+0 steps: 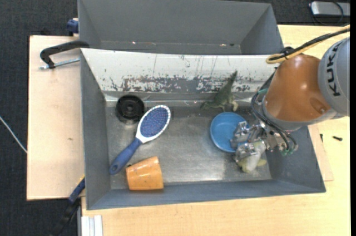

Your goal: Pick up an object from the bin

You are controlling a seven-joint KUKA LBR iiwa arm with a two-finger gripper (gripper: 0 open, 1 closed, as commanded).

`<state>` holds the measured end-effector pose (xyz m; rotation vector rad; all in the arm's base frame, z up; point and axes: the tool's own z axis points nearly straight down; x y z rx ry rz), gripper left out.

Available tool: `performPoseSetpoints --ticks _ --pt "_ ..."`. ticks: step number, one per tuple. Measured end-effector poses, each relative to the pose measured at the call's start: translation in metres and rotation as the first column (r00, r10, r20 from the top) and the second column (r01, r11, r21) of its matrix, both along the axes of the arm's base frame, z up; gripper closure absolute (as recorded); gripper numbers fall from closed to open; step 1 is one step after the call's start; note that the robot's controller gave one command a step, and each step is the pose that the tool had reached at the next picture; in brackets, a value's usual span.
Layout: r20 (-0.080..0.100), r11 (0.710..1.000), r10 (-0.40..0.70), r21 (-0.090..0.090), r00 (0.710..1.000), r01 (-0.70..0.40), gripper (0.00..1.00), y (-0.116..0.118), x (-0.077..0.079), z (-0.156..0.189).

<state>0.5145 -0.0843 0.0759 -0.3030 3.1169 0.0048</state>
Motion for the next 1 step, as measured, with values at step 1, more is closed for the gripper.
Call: performPoseSetpoints --ticks 1 --pt "0.005 0.986 0.164 -0.008 0.986 -0.164 1.00 0.0003 -0.0073 0.1941"
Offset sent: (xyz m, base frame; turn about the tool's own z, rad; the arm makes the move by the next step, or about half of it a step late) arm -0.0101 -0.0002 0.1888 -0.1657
